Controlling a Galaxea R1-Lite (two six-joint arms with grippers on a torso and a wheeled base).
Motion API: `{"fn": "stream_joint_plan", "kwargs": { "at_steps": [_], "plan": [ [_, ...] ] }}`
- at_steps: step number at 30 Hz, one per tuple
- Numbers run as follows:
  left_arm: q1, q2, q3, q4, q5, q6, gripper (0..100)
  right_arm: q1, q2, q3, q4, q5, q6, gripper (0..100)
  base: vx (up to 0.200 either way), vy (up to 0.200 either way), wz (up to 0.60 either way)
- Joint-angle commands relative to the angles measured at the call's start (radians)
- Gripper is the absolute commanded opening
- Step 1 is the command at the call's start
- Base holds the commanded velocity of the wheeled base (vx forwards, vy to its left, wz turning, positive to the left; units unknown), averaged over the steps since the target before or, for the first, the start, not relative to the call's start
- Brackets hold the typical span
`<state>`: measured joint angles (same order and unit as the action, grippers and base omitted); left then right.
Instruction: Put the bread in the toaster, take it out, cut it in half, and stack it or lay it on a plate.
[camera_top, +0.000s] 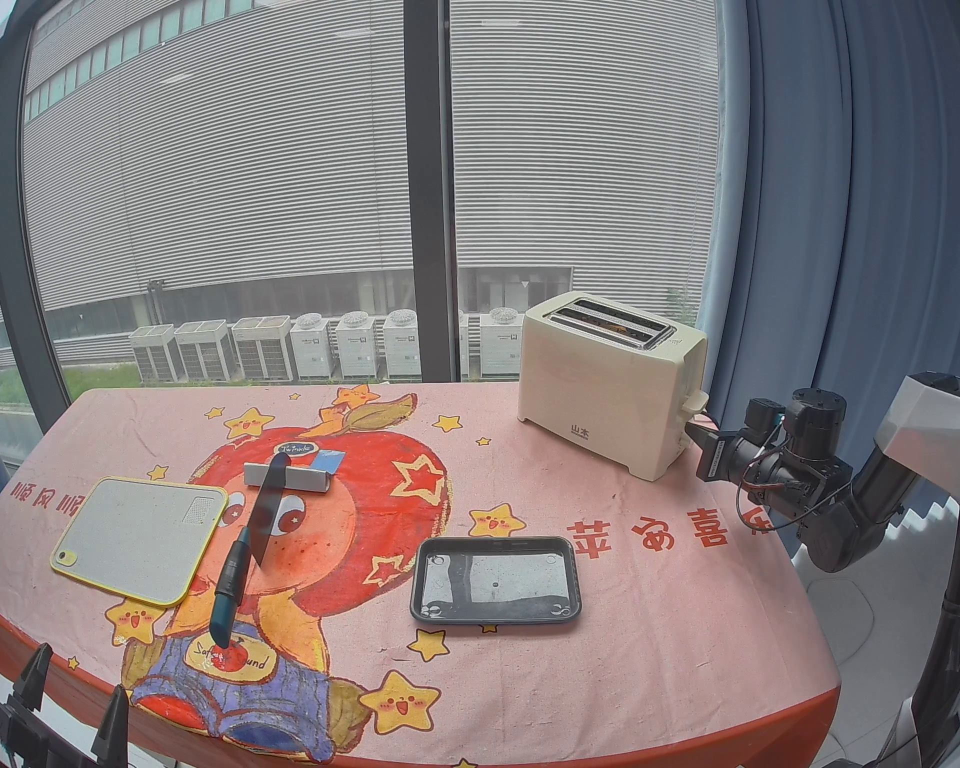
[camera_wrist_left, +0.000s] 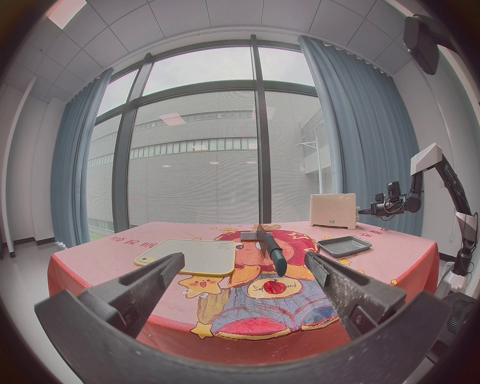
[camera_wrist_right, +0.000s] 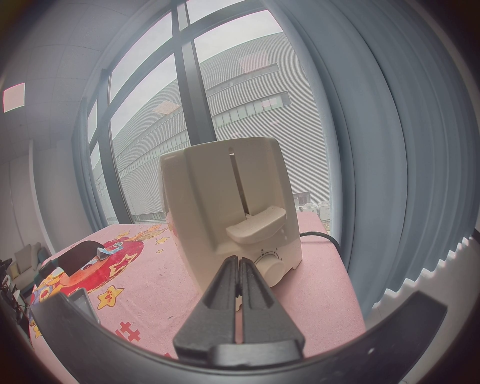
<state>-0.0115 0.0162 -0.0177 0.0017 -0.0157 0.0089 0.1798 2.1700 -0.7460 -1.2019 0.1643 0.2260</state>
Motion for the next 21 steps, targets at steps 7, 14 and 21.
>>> {"fn": "stream_joint_plan", "kwargs": {
  "at_steps": [7,14,21],
  "plan": [
    [-0.001,-0.016,0.016,0.000,-0.001,0.000,100,-0.002,0.024,-0.003,-0.001,0.000,-0.002,0,0.000,0.000,0.00],
    [-0.001,-0.016,0.016,0.000,0.000,0.000,100,-0.002,0.031,-0.007,-0.001,0.000,-0.004,0,0.000,0.000,0.00],
    [-0.001,-0.016,0.016,0.000,0.000,0.000,100,-0.003,0.039,-0.009,-0.002,0.001,-0.004,0,0.000,0.000,0.00]
  ]
}}
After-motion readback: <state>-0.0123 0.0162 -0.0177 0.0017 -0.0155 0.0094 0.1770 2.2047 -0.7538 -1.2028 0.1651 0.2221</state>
